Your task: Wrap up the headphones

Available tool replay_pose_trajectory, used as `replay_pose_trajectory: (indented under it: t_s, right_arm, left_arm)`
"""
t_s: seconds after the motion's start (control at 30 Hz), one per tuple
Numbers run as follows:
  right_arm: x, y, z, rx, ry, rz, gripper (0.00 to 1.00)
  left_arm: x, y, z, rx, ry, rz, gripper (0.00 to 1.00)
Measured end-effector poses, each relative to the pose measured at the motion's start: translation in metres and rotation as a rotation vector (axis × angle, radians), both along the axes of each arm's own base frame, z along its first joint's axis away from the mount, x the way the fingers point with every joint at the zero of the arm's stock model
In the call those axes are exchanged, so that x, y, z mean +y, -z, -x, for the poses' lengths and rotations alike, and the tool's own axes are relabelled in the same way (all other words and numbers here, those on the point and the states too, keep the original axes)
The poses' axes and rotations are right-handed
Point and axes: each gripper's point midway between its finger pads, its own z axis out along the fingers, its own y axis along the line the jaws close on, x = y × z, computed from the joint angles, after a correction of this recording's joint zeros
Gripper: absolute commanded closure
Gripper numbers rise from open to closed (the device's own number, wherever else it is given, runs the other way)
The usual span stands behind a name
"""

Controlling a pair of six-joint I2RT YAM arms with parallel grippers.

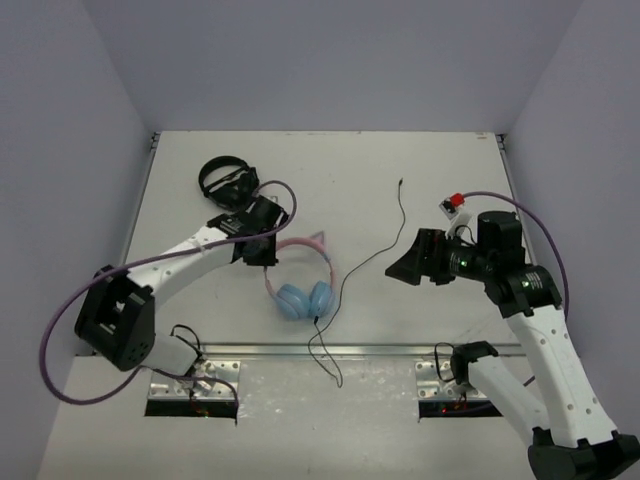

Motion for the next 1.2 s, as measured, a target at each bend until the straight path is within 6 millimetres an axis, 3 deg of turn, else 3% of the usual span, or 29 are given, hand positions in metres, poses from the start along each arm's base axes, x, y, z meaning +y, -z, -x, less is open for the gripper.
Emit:
replay_pose_trajectory:
  t_s: [0.2, 0.27, 0.33, 0.47, 0.77, 0.93, 1.07, 1.2]
  right_arm:
    - [0.034, -0.032, -0.005, -0.101, -0.164, -0.189, 0.01]
    - [0.046, -0.033, -0.009, -0.096, -0.205, -0.199, 0.01]
    - [0.062, -0.028, -0.011, -0.072, -0.250, -0.180, 0.01]
    - [0.089, -0.026, -0.024, -0.081, -0.269, -0.094, 0.01]
    - [0.118, -0.038, -0.053, -0.173, -0.231, -0.028, 0.01]
    - [0.118, -0.032, -0.067, -0.185, -0.177, 0.013, 0.01]
    - [0.127, -0.043, -0.080, -0.199, -0.161, 0.024, 0.12]
    - [0.153, -0.054, -0.087, -0.230, -0.190, 0.034, 0.21]
  left_arm:
    - [0.001, -0.126, -0.014, -0.316, -0.078, 0.126, 1.00]
    - [0.001, -0.158, -0.012, -0.388, -0.093, 0.174, 1.00]
    - [0.003, -0.177, -0.008, -0.424, -0.100, 0.201, 1.00]
    - [0.005, -0.192, -0.001, -0.427, -0.108, 0.212, 1.00]
    - [0.003, -0.214, 0.005, -0.429, -0.097, 0.247, 1.00]
    - [0.002, -0.214, 0.010, -0.417, -0.083, 0.256, 1.00]
    - [-0.004, -0.218, 0.013, -0.423, -0.059, 0.297, 1.00]
    - [-0.010, -0.227, 0.018, -0.439, -0.032, 0.349, 1.00]
